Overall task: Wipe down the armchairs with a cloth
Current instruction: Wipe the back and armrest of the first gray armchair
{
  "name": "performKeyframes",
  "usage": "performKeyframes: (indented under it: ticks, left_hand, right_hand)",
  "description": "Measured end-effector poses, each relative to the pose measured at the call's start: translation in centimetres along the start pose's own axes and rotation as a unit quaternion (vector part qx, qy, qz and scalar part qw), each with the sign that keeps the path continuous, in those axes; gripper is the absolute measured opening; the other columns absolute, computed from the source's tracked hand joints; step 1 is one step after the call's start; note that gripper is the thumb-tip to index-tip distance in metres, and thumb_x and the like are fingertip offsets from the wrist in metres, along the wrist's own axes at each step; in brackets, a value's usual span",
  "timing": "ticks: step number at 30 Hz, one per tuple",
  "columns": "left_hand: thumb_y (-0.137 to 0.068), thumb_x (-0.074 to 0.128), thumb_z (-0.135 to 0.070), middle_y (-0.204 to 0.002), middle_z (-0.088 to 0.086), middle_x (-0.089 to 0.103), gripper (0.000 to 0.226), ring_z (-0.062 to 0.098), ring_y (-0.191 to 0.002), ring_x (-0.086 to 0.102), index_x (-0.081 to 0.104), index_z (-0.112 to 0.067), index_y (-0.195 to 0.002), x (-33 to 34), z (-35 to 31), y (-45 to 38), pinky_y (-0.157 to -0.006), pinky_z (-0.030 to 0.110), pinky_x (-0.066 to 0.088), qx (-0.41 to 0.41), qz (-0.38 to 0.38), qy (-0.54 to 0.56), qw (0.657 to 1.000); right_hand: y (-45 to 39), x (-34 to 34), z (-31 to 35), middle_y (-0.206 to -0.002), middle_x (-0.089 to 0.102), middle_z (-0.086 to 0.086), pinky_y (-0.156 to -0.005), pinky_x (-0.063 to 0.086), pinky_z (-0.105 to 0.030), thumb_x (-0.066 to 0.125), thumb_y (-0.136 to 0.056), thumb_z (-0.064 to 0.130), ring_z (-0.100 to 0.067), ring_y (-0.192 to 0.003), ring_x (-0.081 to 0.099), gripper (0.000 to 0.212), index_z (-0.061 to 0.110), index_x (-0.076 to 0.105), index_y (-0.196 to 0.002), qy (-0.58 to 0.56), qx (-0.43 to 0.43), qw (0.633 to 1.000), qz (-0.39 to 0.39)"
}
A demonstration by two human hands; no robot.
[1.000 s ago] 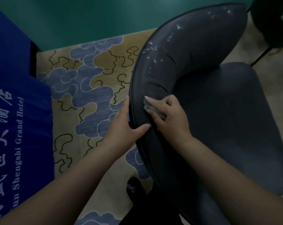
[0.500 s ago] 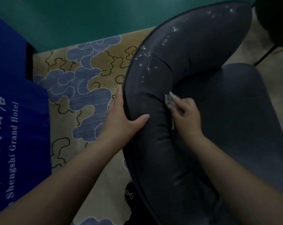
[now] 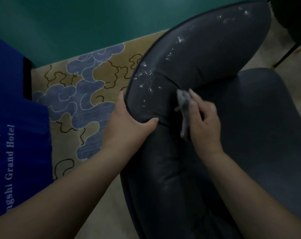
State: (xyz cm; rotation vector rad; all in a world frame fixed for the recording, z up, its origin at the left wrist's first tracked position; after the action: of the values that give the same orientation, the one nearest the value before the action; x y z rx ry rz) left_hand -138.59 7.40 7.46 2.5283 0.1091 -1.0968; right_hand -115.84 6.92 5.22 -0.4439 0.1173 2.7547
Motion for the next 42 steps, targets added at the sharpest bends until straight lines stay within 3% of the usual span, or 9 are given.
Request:
performKeyframes:
  ticks: [3, 7, 13, 18, 23, 28, 34, 39, 42]
  left_hand:
    - [-0.058, 0.072, -0.064, -0.115, -0.019, 0.056, 0.092, 0.007, -0.095, 0.054, 0.026, -0.045, -0.135, -0.3, -0.5, 0.1, -0.073, 0.029, 0.040, 0.013, -0.028, -0.016, 0.999]
    - [-0.058, 0.070, -0.063, -0.112, -0.015, 0.058, 0.086, 0.015, -0.095, 0.061, 0.029, -0.045, -0.132, -0.3, -0.4, 0.2, -0.066, 0.029, 0.042, 0.020, -0.041, -0.028, 0.999]
    - [-0.059, 0.072, -0.062, -0.131, -0.013, 0.051, 0.099, 0.013, -0.112, 0.054, 0.023, -0.041, -0.142, -0.3, -0.4, 0.2, -0.087, 0.035, 0.048, 0.033, -0.043, -0.036, 0.998]
    - [-0.056, 0.070, -0.060, -0.128, -0.011, 0.055, 0.098, 0.015, -0.111, 0.058, 0.025, -0.041, -0.141, 0.0, -0.1, 0.2, -0.084, 0.036, 0.051, 0.031, -0.033, -0.016, 0.999]
    - [-0.057, 0.069, -0.065, -0.136, -0.013, 0.049, 0.102, 0.009, -0.118, 0.052, 0.023, -0.037, -0.144, -0.1, -0.3, 0.3, -0.094, 0.035, 0.048, 0.044, -0.029, -0.002, 0.999]
    - [-0.058, 0.072, -0.061, -0.132, -0.014, 0.052, 0.100, 0.010, -0.116, 0.053, 0.025, -0.038, -0.142, -0.2, -0.2, 0.2, -0.088, 0.033, 0.048, 0.047, -0.034, 0.000, 0.998]
    - [-0.060, 0.071, -0.064, -0.139, -0.014, 0.047, 0.101, 0.010, -0.122, 0.050, 0.022, -0.037, -0.145, -0.2, -0.4, 0.2, -0.096, 0.040, 0.048, 0.053, -0.035, -0.004, 0.998]
    - [-0.061, 0.070, -0.065, -0.138, -0.014, 0.047, 0.099, 0.009, -0.119, 0.050, 0.020, -0.042, -0.144, -0.4, -0.3, 0.4, -0.088, 0.024, 0.040, 0.054, -0.049, -0.011, 0.997]
    - [-0.061, 0.067, -0.068, -0.137, -0.015, 0.047, 0.100, 0.009, -0.117, 0.051, 0.016, -0.044, -0.144, -0.3, -0.2, 0.5, -0.085, 0.022, 0.037, 0.050, -0.043, -0.009, 0.998]
  right_hand:
    - [-2.3, 4.0, 6.8, -0.104, 0.052, 0.000, -0.089, 0.038, -0.006, 0.062, -0.087, 0.021, 0.003, -0.095, 0.053, 0.046, 0.033, 0.052, -0.129, -0.002, -0.142, 0.986, 0.081]
    - [-1.8, 7.7, 9.9, -0.096, 0.053, -0.013, -0.078, 0.047, -0.028, 0.070, -0.084, 0.013, -0.020, -0.087, 0.054, 0.026, 0.017, 0.072, -0.110, 0.093, -0.315, 0.930, 0.165]
    - [-4.1, 3.6, 6.0, -0.098, 0.048, -0.005, -0.082, 0.043, -0.017, 0.070, -0.083, 0.009, -0.008, -0.087, 0.051, 0.030, 0.021, 0.067, -0.111, 0.043, -0.171, 0.981, 0.075]
    - [-1.1, 8.3, 10.3, -0.099, 0.055, -0.011, -0.077, 0.046, -0.036, 0.065, -0.085, 0.026, -0.025, -0.091, 0.052, 0.020, 0.025, 0.075, -0.102, 0.139, -0.348, 0.893, 0.250]
    - [-5.4, 3.8, 7.3, -0.098, 0.051, -0.015, -0.082, 0.047, -0.037, 0.072, -0.081, 0.009, -0.029, -0.091, 0.053, 0.023, 0.016, 0.074, -0.103, 0.151, -0.262, 0.936, 0.180]
    - [-1.8, 8.3, 10.4, -0.097, 0.054, -0.012, -0.077, 0.045, -0.034, 0.067, -0.085, 0.020, -0.026, -0.090, 0.052, 0.016, 0.023, 0.076, -0.098, 0.127, -0.376, 0.879, 0.265]
    - [-5.4, 5.0, 7.8, -0.100, 0.048, -0.012, -0.083, 0.048, -0.040, 0.072, -0.082, 0.010, -0.025, -0.093, 0.051, 0.023, 0.017, 0.073, -0.104, 0.120, -0.259, 0.941, 0.179]
    - [-4.6, 9.3, 11.7, -0.100, 0.052, -0.011, -0.082, 0.044, -0.034, 0.073, -0.080, 0.025, -0.027, -0.095, 0.048, 0.021, 0.022, 0.075, -0.100, 0.145, -0.340, 0.911, 0.182]
    - [-7.1, 8.2, 10.5, -0.101, 0.052, -0.012, -0.083, 0.044, -0.042, 0.072, -0.082, 0.025, -0.031, -0.097, 0.048, 0.020, 0.023, 0.075, -0.101, 0.194, -0.292, 0.925, 0.146]
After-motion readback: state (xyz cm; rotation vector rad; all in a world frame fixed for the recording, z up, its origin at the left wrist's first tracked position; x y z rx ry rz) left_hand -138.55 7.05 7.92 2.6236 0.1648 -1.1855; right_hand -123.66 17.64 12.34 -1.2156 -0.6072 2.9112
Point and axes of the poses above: each hand's wrist, its own y-axis away from the middle knuckle, its own x-axis out of the palm, z = x × y, the point moved 9 cm from there along -y, towards the middle knuckle
